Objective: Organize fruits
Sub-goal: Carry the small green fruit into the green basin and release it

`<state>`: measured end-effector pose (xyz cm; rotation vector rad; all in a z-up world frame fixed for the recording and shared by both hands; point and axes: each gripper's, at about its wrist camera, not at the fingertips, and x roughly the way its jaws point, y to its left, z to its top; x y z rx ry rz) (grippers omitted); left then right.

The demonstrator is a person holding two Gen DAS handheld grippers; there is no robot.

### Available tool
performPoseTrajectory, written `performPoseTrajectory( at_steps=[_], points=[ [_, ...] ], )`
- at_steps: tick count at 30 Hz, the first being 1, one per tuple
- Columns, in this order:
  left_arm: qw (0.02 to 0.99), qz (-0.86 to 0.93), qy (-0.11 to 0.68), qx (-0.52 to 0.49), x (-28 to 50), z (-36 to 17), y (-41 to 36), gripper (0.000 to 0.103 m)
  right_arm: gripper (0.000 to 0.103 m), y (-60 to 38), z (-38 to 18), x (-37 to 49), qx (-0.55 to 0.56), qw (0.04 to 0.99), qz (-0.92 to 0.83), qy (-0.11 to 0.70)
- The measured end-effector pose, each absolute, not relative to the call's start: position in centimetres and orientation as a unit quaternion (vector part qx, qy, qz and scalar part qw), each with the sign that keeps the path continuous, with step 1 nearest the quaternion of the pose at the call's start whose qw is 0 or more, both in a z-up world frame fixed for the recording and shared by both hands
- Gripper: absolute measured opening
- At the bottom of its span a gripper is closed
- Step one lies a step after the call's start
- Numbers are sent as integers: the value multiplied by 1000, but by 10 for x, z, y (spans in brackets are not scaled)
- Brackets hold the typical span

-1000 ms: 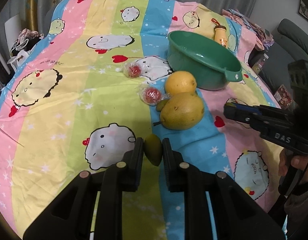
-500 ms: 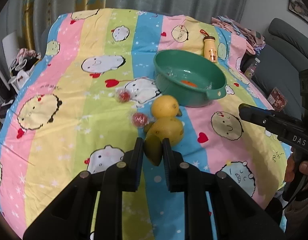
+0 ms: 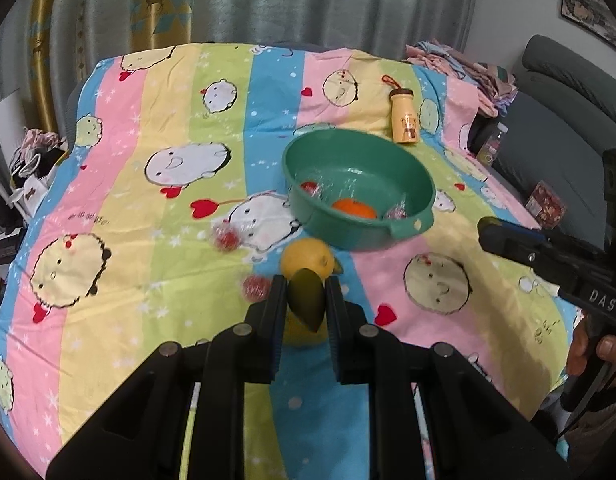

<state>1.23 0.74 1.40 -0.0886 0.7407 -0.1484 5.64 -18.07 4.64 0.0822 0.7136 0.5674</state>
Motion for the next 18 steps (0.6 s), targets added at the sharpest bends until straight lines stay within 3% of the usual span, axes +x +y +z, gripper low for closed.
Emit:
performPoseTrajectory(
  at_steps=[18],
  points=[
    [924,-104,365,-49,102,25,-12,19,21,-195,38,125,47,907,248,338]
  ],
)
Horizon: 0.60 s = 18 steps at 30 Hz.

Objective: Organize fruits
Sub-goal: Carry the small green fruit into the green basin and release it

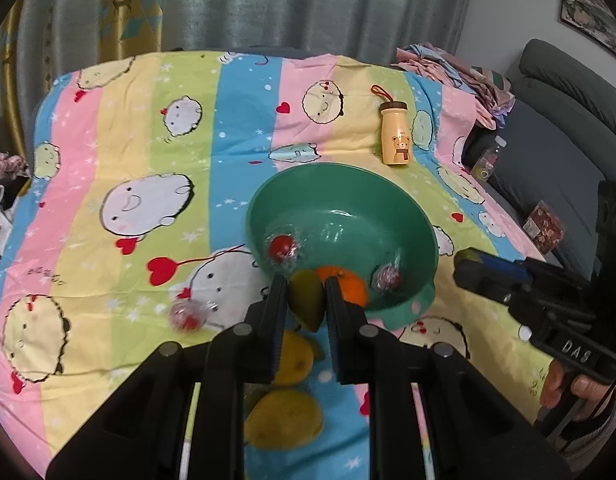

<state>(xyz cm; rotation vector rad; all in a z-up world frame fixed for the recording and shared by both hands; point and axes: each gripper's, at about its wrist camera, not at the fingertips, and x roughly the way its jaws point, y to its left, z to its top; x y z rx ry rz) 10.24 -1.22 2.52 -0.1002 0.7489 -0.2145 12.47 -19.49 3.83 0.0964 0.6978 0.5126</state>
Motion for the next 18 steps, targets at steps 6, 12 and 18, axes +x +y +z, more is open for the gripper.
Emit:
performPoseTrajectory(
  at_steps=[6,12,18],
  points=[
    [916,-114,381,-47,131,15,-28,19,21,-195,25,145,43,904,241,350],
    [913,-116,391,-29,145,8,-42,19,21,-197,17,157,39,902,235,359],
    [908,-112,403,-12,155,0,-48,19,21,-199,10,166,36,900,230,368]
  ],
)
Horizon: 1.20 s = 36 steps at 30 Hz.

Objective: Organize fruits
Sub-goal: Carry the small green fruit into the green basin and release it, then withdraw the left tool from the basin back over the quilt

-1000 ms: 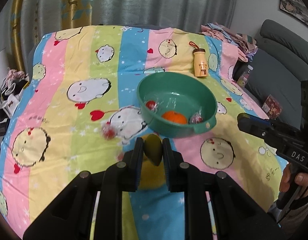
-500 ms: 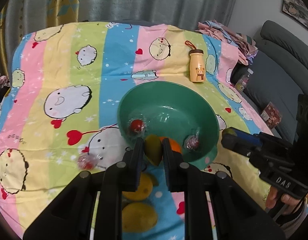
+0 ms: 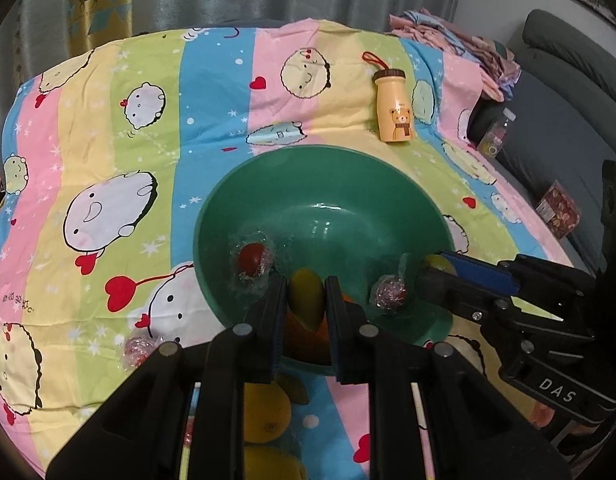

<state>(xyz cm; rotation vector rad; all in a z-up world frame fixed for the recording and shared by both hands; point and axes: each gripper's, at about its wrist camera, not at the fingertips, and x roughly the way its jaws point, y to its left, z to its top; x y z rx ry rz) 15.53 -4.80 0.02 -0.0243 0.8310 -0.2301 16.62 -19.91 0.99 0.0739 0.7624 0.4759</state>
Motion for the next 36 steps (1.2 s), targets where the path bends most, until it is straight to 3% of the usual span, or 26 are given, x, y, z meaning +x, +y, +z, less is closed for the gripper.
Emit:
performPoseTrajectory(
  at_steps=[24,29,33,36],
  points=[
    [904,-98,417,-3,167,-10,-50,20,21,-194,2,177,9,898,213,384],
    [907,-91,410,2,165,-6,-49,35,25,-201,3,176,20,899,208,384],
    [912,-84,400,5,159,-1,-47,54,40,-208,8,170,36,904,202,376],
    [916,-78,393,11,153,5,-46,66,46,-213,13,163,46,906,202,370]
  ],
)
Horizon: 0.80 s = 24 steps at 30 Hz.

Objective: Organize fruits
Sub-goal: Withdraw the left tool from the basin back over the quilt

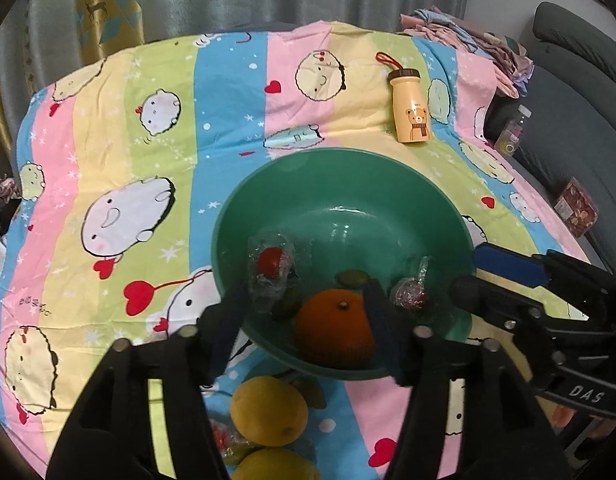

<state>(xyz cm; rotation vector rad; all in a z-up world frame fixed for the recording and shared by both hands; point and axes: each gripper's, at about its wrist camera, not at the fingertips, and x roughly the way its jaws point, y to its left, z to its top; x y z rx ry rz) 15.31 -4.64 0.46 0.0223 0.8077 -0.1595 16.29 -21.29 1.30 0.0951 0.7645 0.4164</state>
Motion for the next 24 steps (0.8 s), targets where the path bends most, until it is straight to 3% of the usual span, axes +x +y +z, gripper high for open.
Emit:
performPoseTrajectory(
  at_steps=[4,10,14,24],
  points=[
    [922,-71,381,15,142,13,-45,82,54,-217,21,150,57,907,203,364],
    [926,-65,371,11,119,25,-41,96,68,-222,32,127,79,909,208,353],
    [926,-69,371,-5,106,30,-37,101,70,-223,38,111,87,909,209,349],
    [924,-62,376,-26,78,31,-28,102,71,-224,37,84,110,901,216,360]
  ],
)
